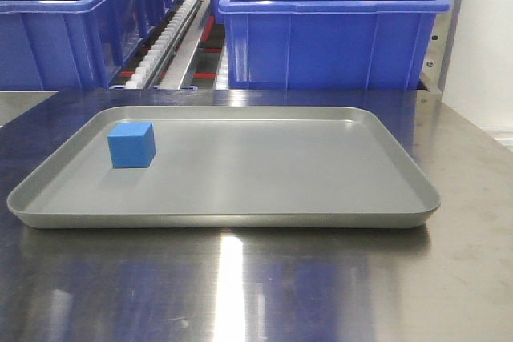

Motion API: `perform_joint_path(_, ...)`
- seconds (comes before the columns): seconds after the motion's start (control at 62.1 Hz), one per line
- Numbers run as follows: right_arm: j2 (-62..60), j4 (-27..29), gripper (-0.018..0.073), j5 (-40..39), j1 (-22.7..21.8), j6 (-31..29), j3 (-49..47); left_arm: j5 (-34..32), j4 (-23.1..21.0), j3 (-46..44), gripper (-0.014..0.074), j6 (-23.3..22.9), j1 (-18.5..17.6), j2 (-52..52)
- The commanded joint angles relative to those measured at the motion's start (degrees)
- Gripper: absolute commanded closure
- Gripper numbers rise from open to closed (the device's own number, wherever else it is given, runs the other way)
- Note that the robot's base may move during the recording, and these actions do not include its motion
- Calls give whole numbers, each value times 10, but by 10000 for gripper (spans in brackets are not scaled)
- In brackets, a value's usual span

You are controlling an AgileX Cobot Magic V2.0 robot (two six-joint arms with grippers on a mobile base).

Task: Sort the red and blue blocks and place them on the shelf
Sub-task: 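Lift the red cube with the right gripper away from the tray, then move the left gripper over the blue cube, fingers open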

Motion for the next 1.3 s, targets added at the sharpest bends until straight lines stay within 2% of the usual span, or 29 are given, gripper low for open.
perform_joint_path(0.0, 2, 0, 511, -46, -3, -6, -16, -45, -4, 25, 471, 1, 0, -12)
perform_joint_path(0.837, 2, 0, 511, -46, -3, -6, -16, -46, -4, 25, 471, 1, 0, -12)
perform_joint_path(0.998, 2, 0, 511, -46, -3, -6, -16, -25, -4, 23, 471, 1, 0, -10)
perform_joint_path(1.143, 2, 0, 511, -46, -3, -6, -16, 33, -4, -18, 471, -1, 0, 12)
perform_joint_path(1.223, 2, 0, 511, -46, -3, -6, -16, 41, -4, -58, 471, -3, 0, 44)
perform_joint_path(1.288, 2, 0, 511, -46, -3, -6, -16, 45, -4, -86, 471, -23, 0, 79)
